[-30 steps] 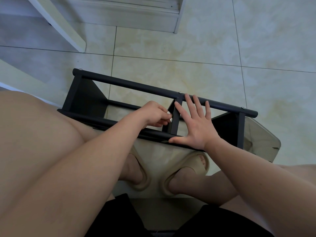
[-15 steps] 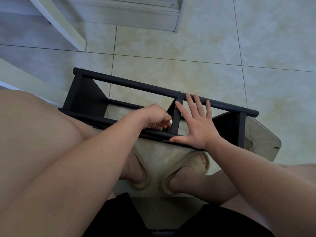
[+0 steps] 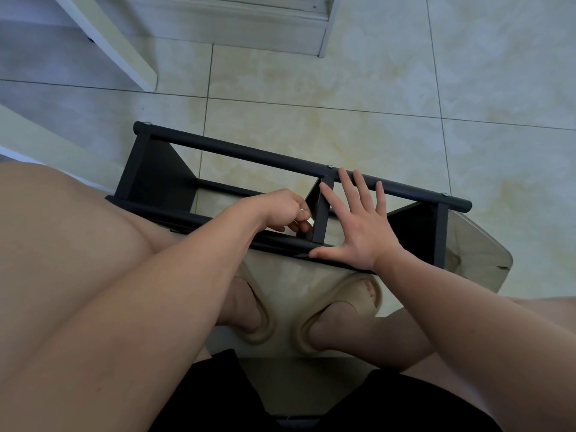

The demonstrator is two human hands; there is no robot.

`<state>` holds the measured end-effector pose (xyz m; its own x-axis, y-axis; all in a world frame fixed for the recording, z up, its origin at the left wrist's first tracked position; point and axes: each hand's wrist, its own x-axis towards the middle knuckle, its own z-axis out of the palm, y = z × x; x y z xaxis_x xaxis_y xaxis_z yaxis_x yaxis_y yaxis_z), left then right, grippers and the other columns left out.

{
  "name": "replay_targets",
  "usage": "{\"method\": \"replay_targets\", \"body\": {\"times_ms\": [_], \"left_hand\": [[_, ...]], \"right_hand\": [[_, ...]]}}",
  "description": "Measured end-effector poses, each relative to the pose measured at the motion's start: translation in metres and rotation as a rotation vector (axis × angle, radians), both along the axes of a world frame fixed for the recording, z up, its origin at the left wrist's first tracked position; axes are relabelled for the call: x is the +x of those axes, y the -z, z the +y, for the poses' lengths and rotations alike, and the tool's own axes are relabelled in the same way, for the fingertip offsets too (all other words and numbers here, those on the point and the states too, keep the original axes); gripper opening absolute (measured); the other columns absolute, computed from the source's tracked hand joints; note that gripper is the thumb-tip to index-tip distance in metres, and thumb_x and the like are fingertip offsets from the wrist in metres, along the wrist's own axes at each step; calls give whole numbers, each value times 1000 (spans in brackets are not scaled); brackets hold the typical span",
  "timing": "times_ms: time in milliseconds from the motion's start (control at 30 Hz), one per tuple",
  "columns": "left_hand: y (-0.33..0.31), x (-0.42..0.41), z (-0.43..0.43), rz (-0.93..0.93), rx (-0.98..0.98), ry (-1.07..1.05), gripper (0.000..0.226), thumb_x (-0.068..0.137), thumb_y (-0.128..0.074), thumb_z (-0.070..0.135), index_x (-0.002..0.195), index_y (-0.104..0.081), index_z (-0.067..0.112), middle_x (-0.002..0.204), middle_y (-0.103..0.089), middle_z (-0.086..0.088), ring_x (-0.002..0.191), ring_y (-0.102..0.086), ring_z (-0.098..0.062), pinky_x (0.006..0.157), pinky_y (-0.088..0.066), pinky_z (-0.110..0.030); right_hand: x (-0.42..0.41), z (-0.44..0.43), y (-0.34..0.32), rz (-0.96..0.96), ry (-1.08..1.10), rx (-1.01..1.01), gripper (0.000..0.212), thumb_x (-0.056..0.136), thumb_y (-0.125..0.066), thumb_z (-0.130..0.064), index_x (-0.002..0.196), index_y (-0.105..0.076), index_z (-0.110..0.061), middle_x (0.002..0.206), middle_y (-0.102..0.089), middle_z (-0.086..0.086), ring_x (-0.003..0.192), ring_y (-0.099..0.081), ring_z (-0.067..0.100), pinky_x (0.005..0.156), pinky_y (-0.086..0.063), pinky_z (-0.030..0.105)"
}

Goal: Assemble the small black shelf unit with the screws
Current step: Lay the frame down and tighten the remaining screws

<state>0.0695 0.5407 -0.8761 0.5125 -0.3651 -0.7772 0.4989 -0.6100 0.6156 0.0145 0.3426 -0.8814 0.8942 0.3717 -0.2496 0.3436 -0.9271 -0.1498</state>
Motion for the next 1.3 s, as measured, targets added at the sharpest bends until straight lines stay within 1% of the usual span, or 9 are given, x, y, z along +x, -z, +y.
{"method": "replay_targets", "body": {"times_ms": [200,433,600,700,833,967,1100,1167,1300], "left_hand": [[1,1,3,-24,3,55,24,104,-49,16,82,-58,21,84,-70,2,84,-60,-12,79,-45,-32],[2,0,9,-44,-18,113,23,103,-51,13,83,-60,20,84,-71,2,82,-60,-9,78,-45,-32],[0,-1,11,-61,3,166,20,102,-52,13,86,-62,19,86,-72,4,88,-63,-11,77,-44,-31],[1,-2,12,-72,7,186,19,102,-53,13,87,-62,20,88,-73,5,87,-65,-8,72,-43,-28],[4,-1,13,-108,23,224,20,100,-56,14,84,-65,23,87,-73,8,76,-61,-2,68,-40,-25],[9,-2,13,-143,67,279,21,97,-62,18,80,-67,28,91,-69,3,83,-55,-12,82,-42,-31],[9,-4,13,-143,86,306,21,96,-64,22,77,-66,30,74,-59,9,74,-50,-10,70,-39,-28],[8,-4,13,-157,96,318,21,96,-64,25,77,-66,32,76,-60,10,74,-52,-8,69,-39,-27],[3,-2,15,-240,166,337,15,93,-68,28,80,-69,36,86,-68,15,82,-59,-4,75,-42,-27]], "right_hand": [[0,0,-1,9,1,-11,121,65,-28,-102,162,-2,-35,169,16,4,155,19,28,121,12,60],[0,0,-2,12,-1,-20,121,66,-28,-102,162,-2,-34,169,17,4,155,19,29,121,11,61],[1,0,-1,12,-1,-23,121,66,-28,-102,162,-1,-35,169,16,4,155,19,29,121,11,61],[0,0,-1,10,1,-23,121,66,-29,-102,162,-2,-35,169,15,4,155,18,29,121,12,60],[0,0,-1,10,2,-20,121,66,-29,-102,162,-1,-35,169,16,4,155,18,29,121,13,59],[0,1,-1,10,6,-22,121,65,-29,-102,162,-1,-35,169,16,3,155,18,29,122,13,59],[0,1,-2,17,3,-30,121,65,-29,-102,162,0,-35,169,17,3,155,19,29,121,13,60],[0,1,-2,18,3,-32,121,65,-28,-102,162,0,-35,169,17,3,155,20,29,121,13,59],[1,1,-2,22,6,-29,121,65,-28,-102,162,0,-35,169,18,3,154,20,28,121,13,59]]}}
